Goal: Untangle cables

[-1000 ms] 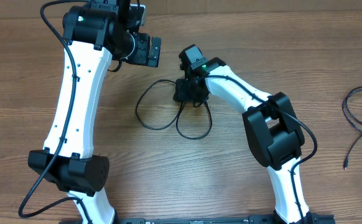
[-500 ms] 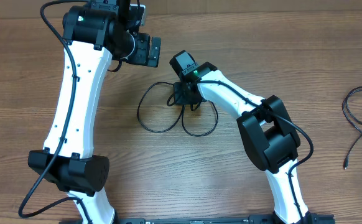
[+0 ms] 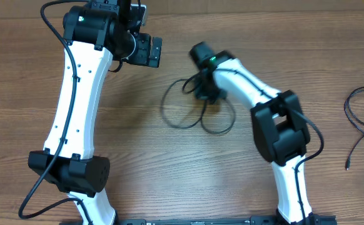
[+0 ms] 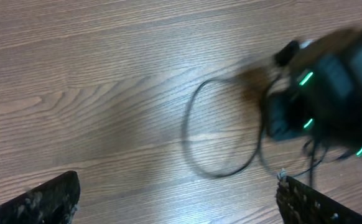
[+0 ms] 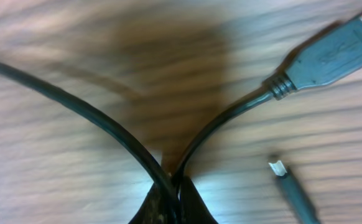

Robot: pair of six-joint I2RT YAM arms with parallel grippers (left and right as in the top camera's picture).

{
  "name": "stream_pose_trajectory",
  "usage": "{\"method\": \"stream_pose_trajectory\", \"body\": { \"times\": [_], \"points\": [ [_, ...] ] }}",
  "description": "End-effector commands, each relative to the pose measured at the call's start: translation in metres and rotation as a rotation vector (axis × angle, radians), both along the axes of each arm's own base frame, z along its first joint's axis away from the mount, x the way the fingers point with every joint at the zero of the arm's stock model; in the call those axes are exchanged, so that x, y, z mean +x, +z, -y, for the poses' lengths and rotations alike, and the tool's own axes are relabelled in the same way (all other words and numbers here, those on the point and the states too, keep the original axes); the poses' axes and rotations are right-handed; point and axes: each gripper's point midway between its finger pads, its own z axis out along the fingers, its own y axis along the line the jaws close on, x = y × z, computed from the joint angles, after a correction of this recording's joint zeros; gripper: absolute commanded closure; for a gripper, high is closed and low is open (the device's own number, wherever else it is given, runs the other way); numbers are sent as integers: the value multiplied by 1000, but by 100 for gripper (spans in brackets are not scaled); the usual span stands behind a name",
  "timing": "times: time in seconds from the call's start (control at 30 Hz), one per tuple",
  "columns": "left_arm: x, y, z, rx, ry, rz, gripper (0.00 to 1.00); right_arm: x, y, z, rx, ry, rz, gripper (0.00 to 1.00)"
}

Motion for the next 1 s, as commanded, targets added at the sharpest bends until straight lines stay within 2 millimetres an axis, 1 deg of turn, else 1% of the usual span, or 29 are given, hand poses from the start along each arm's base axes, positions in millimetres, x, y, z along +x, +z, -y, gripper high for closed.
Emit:
{"method": "stream_pose_trajectory", "body": {
  "times": [0.0, 0.1, 0.13, 0.2, 0.3, 0.37, 0.4, 0.47, 0.5, 0.53, 0.6, 0.63, 0.67, 0.73, 0.77, 0.8, 0.83, 0.87, 0.97],
  "points": [
    [-2, 13, 1, -22, 7, 30, 0, 48, 41, 47, -50, -109, 116, 96],
    [-2, 13, 1, -22, 7, 30, 1, 72, 79, 80, -50, -185, 180, 96],
    [-2, 13, 1, -22, 8, 30, 0, 87, 105, 102, -42, -236, 233, 96],
    [-2, 13, 1, -22, 8, 30, 1, 103, 135, 129, -26, -293, 303, 96],
    [-2, 13, 1, -22, 7, 30, 0, 120, 170, 162, -9, -362, 397, 96],
    [-2, 13, 1, -22, 7, 30, 0, 130, 197, 193, 0, -420, 477, 96],
    [-2, 13, 1, -22, 8, 30, 0, 135, 210, 212, 1, -455, 518, 96],
    [-2, 13, 1, -22, 7, 30, 0, 141, 228, 245, -2, -513, 582, 96],
    [-2, 13, 1, -22, 8, 30, 0, 142, 234, 259, -5, -536, 604, 96],
    [-2, 13, 1, -22, 8, 30, 0, 143, 240, 279, -11, -570, 632, 96],
    [-2, 13, 1, -22, 7, 30, 0, 142, 245, 310, -15, -645, 665, 96],
    [-2, 13, 1, -22, 8, 30, 0, 141, 246, 319, -14, -681, 672, 96],
    [-2, 13, 1, -22, 7, 30, 0, 138, 247, 334, -13, -732, 682, 96],
    [-2, 13, 1, -22, 8, 30, 0, 132, 249, 366, 0, -842, 704, 96],
    [-2, 13, 1, -22, 7, 30, 0, 128, 250, 378, 6, -886, 713, 96],
    [-2, 13, 1, -22, 8, 30, 0, 121, 251, 401, 13, -963, 728, 96],
    [-2, 13, 1, -22, 8, 30, 0, 118, 252, 410, 15, -992, 733, 96],
    [-2, 13, 1, -22, 8, 30, 0, 112, 252, 425, 15, -1036, 740, 96],
    [-2, 13, 1, -22, 8, 30, 0, 101, 256, 458, -2, -1092, 767, 96]
  ]
}}
